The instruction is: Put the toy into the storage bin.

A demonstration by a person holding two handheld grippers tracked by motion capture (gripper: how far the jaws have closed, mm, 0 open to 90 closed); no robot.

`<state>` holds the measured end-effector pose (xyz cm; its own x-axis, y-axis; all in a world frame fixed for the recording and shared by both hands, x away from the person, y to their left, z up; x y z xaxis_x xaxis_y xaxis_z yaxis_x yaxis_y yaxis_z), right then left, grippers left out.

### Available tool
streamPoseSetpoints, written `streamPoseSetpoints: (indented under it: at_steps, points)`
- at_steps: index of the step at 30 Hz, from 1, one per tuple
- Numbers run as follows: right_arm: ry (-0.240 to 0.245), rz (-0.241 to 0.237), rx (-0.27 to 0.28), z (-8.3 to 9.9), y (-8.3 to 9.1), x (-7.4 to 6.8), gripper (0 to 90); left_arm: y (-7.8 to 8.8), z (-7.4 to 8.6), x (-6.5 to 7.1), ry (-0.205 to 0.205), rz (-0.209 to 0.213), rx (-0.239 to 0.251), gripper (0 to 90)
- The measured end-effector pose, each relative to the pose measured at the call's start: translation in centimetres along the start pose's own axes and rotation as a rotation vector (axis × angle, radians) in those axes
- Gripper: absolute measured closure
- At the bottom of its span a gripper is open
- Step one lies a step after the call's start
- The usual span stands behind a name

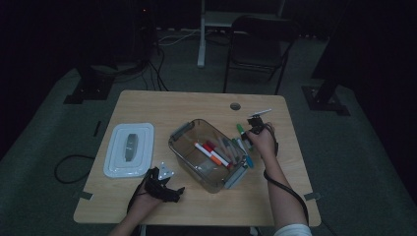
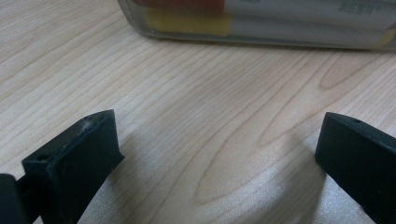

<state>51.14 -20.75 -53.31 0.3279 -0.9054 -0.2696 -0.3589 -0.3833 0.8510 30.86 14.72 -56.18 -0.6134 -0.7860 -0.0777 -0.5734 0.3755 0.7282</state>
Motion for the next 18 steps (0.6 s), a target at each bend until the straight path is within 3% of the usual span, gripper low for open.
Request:
streamPoseSetpoints:
  at_steps: [4,7,10,18]
  points:
    - [0.034,0.043,0.002,-0.2,-0.2,-0.3,75.6,0.0,0.0,0.0,0.0,0.0,0.0,0.6]
    - [0.025,0.053,0.013,-0.1,-0.2,-0.4,76.7,0.0,0.0,0.0,0.0,0.0,0.0,0.6]
    - [-0.022,0.009,0.004,0.1,0.0,-0.3,76.8,0.0,0.0,0.0,0.0,0.0,0.0,0.6]
    - [-0.058,-0.038,0.032,0.5,2.2,0.0,76.8,0.0,0.0,0.0,0.0,0.0,0.0,0.6]
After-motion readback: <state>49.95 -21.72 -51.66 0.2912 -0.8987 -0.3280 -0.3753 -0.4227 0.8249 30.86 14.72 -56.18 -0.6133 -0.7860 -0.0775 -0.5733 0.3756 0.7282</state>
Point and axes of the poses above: each handheld gripper's, and its own axes: y roughly backward along the jaws, z roughly out of its underside, x roughly to its right, the point moved 2 cm from there along -y, roughly forward along the jaws, and after that the axes turned 5 degrees about -z, right-handed, at the moved point
